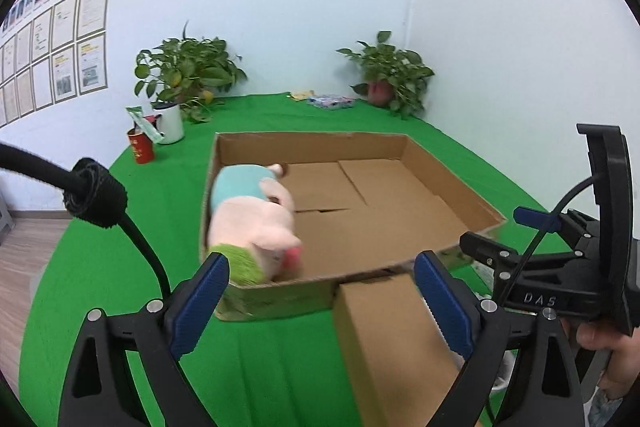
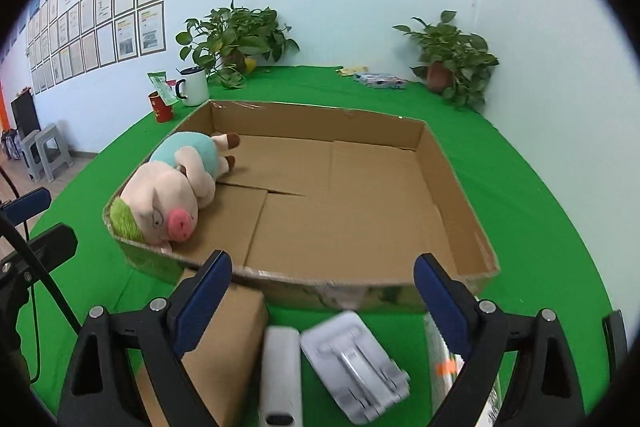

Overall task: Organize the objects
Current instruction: 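Open the left gripper and withdraw it from the box, then reach the right gripper to the long narrow cardboard box and grasp its end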

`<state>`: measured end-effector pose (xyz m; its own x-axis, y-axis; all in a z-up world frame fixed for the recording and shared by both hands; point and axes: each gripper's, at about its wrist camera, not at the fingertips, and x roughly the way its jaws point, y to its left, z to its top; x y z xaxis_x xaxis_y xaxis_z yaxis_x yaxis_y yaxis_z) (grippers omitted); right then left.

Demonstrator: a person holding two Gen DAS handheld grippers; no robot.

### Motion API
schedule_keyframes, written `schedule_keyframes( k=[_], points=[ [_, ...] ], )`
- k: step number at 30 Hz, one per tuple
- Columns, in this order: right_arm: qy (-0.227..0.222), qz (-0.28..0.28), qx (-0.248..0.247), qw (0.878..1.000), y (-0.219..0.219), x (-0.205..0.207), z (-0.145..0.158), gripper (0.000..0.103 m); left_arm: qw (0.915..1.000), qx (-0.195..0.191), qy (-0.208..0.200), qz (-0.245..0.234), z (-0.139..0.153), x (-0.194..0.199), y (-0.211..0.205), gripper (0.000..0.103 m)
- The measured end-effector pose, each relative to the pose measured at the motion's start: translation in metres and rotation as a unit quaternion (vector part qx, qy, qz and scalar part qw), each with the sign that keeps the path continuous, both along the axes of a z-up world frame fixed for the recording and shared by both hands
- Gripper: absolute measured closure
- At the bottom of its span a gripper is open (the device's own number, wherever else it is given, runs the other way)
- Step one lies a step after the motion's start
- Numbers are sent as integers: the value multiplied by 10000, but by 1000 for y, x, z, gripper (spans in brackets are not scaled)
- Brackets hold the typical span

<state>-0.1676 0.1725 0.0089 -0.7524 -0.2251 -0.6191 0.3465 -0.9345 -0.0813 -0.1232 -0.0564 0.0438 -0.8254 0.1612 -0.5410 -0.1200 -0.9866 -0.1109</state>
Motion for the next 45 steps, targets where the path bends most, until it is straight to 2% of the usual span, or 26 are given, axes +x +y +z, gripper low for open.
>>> schedule_keyframes(
  k=[7, 12, 16, 20, 21, 23, 26, 28, 29, 33, 36, 39, 43, 45],
  points=[
    [90, 52, -61, 9999, 26, 33, 1, 11, 9997, 3, -173, -161, 2, 29, 30, 9],
    [207, 804, -528, 9952, 36, 64, 4, 10, 9995, 48, -300, -132, -8, 48, 33, 9],
    [34, 1724, -780, 9819, 35, 101, 5, 10, 9988, 289, -403, 14, -14, 66, 18, 9],
    [-677, 2451, -1633, 9532, 37, 129, 2, 10, 9978, 448, -491, 50, -18, 85, -1, 9],
    [-761, 2438, -1639, 9529, 34, 132, -1, 10, 9972, 501, -561, 22, -22, 87, -4, 9],
    [-931, 2241, -1545, 9577, 26, 134, -14, 5, 9942, 648, -843, -134, -36, 86, -6, 9],
    [-1493, 1927, -1430, 9592, 16, 128, -39, 4, 9886, 859, -1195, -327, -58, 80, -1, 11],
    [-1615, 1802, -1380, 9604, 15, 129, -48, 3, 9819, 1173, -1394, -521, -74, 76, 2, 14],
    [-1598, 1752, -1308, 9626, 14, 131, -50, 1, 9793, 1285, -1448, -593, -80, 74, 4, 17],
    [-1583, 1778, -1093, 9651, 10, 137, -53, 1, 9654, 1633, -1768, -1005, -98, 66, 17, 40],
    [-1534, 1795, -864, 9679, 6, 144, -56, 1, 9607, 1668, -1829, -1252, -100, 69, 26, 43],
    [-1516, 1786, -670, 9699, 6, 145, -58, 1, 9524, 1834, -1922, -1493, -101, 74, 33, 45],
    [-1425, 1789, -265, 9731, -2, 150, -63, 1, 9527, 1779, -1943, -1518, -102, 80, 37, 45],
    [-1368, 1765, -31, 9747, -6, 154, -66, 1, 9509, 1880, -1947, -1499, -105, 80, 35, 45]
  ],
)
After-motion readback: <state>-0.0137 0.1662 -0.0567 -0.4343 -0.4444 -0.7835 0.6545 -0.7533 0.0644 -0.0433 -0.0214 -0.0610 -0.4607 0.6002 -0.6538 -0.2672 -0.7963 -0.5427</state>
